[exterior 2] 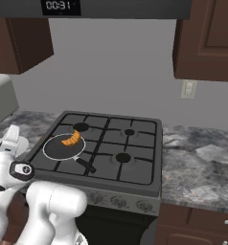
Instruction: Pick the croissant and place it on the pan. Then turn on the stove to warm the croissant.
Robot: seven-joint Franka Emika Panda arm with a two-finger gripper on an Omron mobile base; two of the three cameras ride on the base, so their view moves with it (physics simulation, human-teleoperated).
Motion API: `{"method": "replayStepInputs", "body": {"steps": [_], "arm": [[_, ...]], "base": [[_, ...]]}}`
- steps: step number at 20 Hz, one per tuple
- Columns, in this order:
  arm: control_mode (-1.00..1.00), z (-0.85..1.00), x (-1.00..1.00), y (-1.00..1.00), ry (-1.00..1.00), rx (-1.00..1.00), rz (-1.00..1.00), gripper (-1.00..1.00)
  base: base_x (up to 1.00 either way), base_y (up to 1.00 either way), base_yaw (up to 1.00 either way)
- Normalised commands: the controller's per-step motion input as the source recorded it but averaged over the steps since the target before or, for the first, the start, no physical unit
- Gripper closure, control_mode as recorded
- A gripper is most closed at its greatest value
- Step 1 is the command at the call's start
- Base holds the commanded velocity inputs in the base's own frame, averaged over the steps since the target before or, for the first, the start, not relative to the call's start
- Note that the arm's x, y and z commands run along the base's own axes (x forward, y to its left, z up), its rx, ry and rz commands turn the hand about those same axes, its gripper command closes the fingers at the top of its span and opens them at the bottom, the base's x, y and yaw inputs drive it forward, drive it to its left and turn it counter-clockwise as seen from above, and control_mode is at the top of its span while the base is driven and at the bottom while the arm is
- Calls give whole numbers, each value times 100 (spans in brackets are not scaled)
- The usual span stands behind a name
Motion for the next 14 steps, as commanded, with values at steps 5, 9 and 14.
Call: {"method": "replayStepInputs", "body": {"steps": [5,9,14], "arm": [[-100,0,-86,16,-11,23,10,-100],[-100,-6,-100,17,-13,36,13,-100],[-100,-2,-100,2,8,50,14,-100]], "base": [[0,0,0],[0,0,0],[0,0,0]]}}
